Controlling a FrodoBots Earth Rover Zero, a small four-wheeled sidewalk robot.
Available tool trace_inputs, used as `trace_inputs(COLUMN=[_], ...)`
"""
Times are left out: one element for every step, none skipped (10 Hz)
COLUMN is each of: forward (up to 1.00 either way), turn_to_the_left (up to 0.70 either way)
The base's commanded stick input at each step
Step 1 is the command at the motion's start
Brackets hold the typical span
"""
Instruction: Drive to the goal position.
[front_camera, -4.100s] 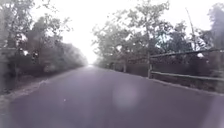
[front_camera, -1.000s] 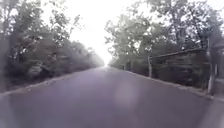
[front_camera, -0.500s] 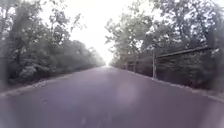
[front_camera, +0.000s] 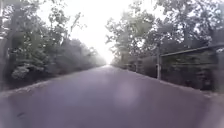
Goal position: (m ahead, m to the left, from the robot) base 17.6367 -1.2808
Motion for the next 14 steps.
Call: trace_inputs(forward=[1.0, 1.0, 1.0, 1.0, 1.0, 1.0, 1.0, 1.0, 1.0, 1.0, 1.0, 1.0, 1.0, 1.0], turn_to_the_left=[0.0, 0.0, 0.0, 0.0, 0.0, 0.0, 0.0, 0.0, 0.0, 0.0, 0.0, 0.0, 0.0, 0.0])
